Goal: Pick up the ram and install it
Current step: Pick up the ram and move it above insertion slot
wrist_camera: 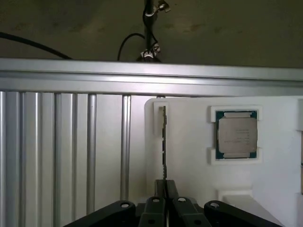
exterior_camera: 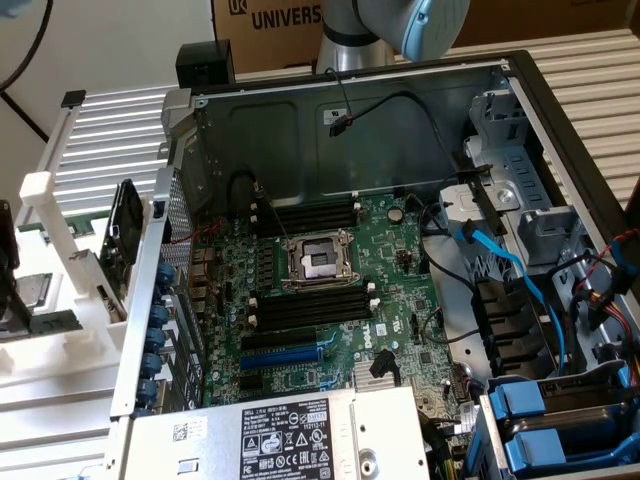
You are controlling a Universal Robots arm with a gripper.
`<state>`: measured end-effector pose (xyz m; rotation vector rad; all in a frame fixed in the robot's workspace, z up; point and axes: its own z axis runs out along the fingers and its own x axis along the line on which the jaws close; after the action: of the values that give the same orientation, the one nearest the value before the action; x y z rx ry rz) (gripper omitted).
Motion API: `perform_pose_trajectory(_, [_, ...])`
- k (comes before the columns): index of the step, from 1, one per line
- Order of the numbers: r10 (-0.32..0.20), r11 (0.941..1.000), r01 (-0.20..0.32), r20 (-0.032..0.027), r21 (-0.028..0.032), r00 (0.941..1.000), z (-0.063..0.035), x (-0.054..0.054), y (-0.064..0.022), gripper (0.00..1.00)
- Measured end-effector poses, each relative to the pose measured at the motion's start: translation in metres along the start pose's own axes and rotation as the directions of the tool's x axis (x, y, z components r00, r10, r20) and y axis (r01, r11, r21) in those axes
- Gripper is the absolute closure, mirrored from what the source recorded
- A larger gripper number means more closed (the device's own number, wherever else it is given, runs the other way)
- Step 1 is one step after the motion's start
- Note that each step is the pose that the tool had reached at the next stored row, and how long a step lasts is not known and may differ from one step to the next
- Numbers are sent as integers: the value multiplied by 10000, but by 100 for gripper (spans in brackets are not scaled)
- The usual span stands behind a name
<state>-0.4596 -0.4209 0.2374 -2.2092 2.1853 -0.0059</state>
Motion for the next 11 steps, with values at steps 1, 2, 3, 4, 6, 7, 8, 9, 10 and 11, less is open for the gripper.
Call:
perform_pose_trajectory(1, [15, 10000, -15, 0, 2, 10000, -29, -1, 2, 87])
perform_pose_trajectory(2, [32, 10000, -32, 0, 4, 10000, -62, -2, 4, 87])
perform_pose_trajectory(3, [50, 10000, -50, -1, 5, 10000, -93, -2, 6, 87])
perform_pose_trajectory(4, [71, 10000, -71, -1, 6, 10000, -123, -3, 8, 87])
perform_pose_trajectory(6, [112, 9999, -112, -3, 8, 9999, -185, -4, 12, 87])
perform_pose_trajectory(7, [132, 9999, -132, -3, 9, 9999, -213, -5, 12, 87])
perform_pose_trajectory(8, [151, 9999, -151, -4, 9, 9999, -241, -5, 14, 87])
perform_pose_trajectory(9, [169, 9999, -169, -5, 8, 9999, -270, -5, 16, 87])
perform_pose_trajectory(10, [189, 9998, -189, -6, 9, 9998, -302, -5, 17, 87])
perform_pose_trajectory(11, [209, 9998, -209, -5, 10, 9998, -337, -6, 18, 87])
